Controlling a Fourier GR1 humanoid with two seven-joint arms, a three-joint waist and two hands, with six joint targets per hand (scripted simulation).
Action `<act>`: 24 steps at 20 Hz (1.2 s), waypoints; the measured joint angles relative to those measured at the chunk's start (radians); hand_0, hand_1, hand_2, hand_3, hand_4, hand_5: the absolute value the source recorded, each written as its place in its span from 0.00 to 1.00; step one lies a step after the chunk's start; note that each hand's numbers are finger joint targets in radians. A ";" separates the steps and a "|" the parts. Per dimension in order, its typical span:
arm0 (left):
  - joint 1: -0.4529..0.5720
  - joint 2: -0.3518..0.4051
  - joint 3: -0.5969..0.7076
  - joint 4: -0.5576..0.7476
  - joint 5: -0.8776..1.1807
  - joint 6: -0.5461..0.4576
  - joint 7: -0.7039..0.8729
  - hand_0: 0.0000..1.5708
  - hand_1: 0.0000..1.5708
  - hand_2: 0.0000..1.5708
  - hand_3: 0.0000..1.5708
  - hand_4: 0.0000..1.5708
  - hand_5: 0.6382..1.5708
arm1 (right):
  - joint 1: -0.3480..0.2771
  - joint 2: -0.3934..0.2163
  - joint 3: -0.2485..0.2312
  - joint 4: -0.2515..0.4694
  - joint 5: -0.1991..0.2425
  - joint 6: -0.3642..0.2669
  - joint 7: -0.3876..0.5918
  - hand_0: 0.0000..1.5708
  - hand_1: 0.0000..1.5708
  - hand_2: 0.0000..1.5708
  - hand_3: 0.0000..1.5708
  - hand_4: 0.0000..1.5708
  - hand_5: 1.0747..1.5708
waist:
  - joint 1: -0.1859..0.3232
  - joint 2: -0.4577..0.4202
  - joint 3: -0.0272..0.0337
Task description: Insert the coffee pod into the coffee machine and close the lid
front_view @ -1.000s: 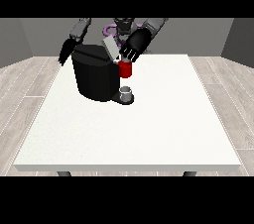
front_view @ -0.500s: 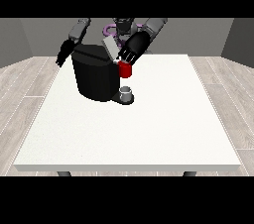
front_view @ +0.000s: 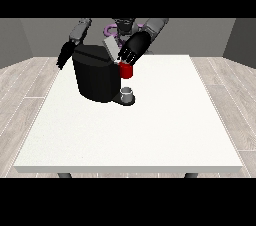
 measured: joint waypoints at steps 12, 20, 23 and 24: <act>0.009 0.013 -0.049 0.004 -0.078 0.074 -0.031 0.74 0.74 0.76 0.68 0.00 1.00 | -0.009 0.002 0.008 -0.005 0.011 -0.009 0.014 0.00 0.00 0.00 0.00 0.09 1.00 | -0.009 0.008 -0.0007; 0.005 0.043 -0.046 0.021 -0.098 0.105 -0.084 0.71 0.71 0.71 0.62 0.00 1.00 | -0.015 -0.003 0.008 -0.028 0.008 -0.004 0.016 0.00 0.00 0.00 0.00 0.00 1.00 | -0.019 0.036 0.0019; 0.001 0.045 -0.032 0.028 -0.095 0.124 -0.088 0.77 0.77 0.75 0.61 0.00 1.00 | -0.021 -0.008 0.011 -0.035 0.006 0.006 0.034 0.00 0.00 0.00 0.00 0.00 1.00 | -0.028 0.038 0.0010; 0.000 0.045 -0.026 0.029 -0.092 0.131 -0.094 0.79 0.79 0.77 0.61 0.00 1.00 | -0.024 -0.005 0.014 -0.040 0.010 0.000 0.040 0.00 0.00 0.00 0.00 0.00 1.00 | -0.030 0.041 0.0010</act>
